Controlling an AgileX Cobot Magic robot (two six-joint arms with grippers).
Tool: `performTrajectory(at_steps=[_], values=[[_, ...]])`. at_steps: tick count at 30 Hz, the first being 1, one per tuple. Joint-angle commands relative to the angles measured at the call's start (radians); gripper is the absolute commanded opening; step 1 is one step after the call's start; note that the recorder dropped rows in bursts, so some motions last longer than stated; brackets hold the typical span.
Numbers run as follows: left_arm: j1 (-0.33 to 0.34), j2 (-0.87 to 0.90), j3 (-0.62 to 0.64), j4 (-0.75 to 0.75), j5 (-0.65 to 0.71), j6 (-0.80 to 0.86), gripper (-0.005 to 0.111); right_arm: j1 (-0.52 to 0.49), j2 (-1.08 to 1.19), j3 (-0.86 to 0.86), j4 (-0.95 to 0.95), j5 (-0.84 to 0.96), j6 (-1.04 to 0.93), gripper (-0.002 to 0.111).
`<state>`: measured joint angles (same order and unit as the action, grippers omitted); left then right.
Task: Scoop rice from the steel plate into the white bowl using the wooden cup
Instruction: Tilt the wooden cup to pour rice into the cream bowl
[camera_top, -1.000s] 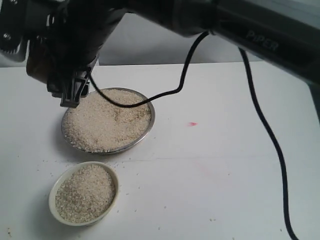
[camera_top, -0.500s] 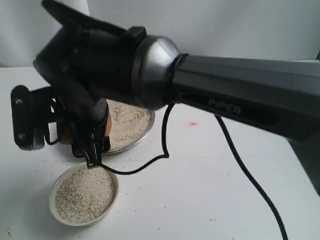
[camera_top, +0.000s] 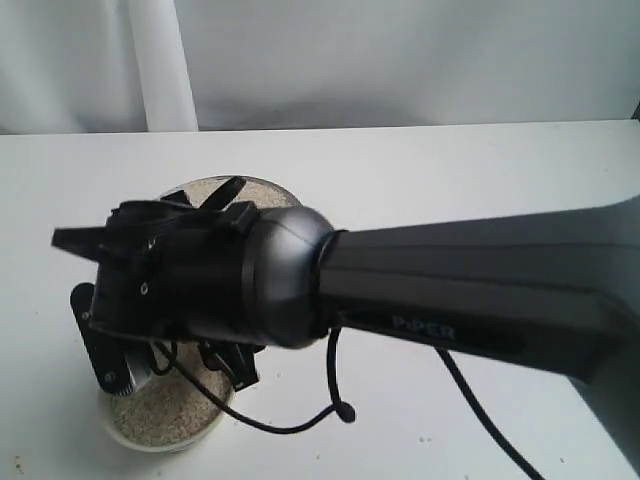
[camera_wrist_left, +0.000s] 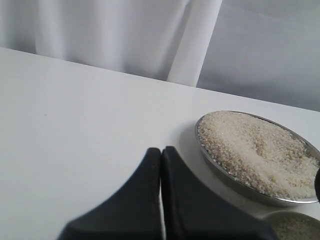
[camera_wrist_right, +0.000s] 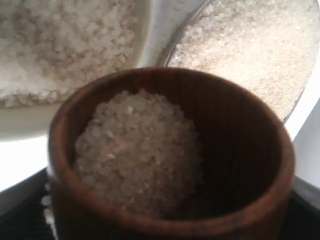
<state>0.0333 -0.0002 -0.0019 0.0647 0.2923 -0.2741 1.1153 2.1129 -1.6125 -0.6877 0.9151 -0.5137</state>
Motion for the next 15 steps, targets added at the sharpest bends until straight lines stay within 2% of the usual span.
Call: performTrajectory(at_steps=[1, 7, 15], values=[[-0.005, 0.000, 0.002, -0.004, -0.007, -0.001, 0.000, 0.025, -0.014, 0.049, -0.095, -0.006, 0.058, 0.000], [-0.005, 0.000, 0.002, -0.004, -0.007, -0.001, 0.000, 0.074, -0.014, 0.112, -0.238, 0.031, 0.105, 0.000], [-0.005, 0.000, 0.002, -0.004, -0.007, -0.001, 0.000, 0.113, -0.014, 0.130, -0.321, 0.088, 0.136, 0.000]])
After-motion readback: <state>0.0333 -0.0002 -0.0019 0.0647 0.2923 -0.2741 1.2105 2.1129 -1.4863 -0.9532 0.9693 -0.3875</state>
